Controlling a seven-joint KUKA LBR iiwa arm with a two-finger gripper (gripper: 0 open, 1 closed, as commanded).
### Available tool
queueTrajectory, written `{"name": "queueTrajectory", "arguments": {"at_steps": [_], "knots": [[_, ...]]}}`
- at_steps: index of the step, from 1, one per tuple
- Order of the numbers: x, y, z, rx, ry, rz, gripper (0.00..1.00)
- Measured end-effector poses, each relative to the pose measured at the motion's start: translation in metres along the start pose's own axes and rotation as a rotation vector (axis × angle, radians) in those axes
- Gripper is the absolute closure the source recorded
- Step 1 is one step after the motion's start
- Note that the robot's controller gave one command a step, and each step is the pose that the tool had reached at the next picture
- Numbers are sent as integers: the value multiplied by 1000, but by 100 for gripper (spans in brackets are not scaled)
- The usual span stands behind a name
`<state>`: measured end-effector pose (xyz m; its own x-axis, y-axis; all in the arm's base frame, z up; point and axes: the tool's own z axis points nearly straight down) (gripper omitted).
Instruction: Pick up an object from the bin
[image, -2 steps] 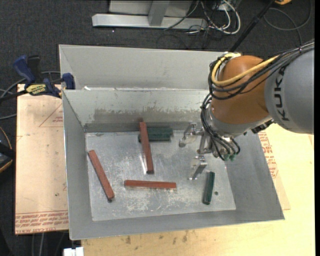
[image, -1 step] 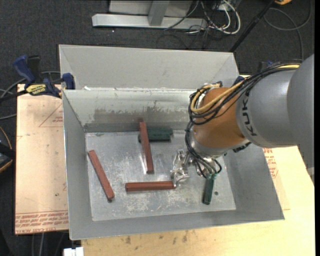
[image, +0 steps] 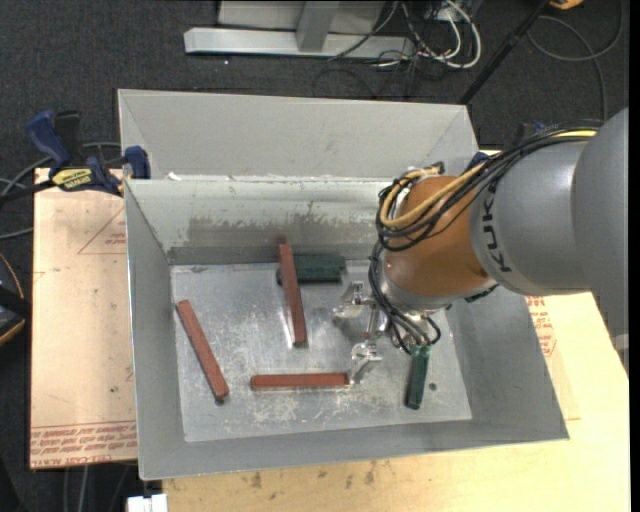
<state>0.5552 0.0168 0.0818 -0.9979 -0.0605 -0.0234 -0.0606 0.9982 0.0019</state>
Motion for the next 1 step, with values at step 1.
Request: {"name": "queueTrajectory", "arguments": {"at_steps": [1], "knots": [[0, 0, 0, 0, 0, 0, 0]]}}
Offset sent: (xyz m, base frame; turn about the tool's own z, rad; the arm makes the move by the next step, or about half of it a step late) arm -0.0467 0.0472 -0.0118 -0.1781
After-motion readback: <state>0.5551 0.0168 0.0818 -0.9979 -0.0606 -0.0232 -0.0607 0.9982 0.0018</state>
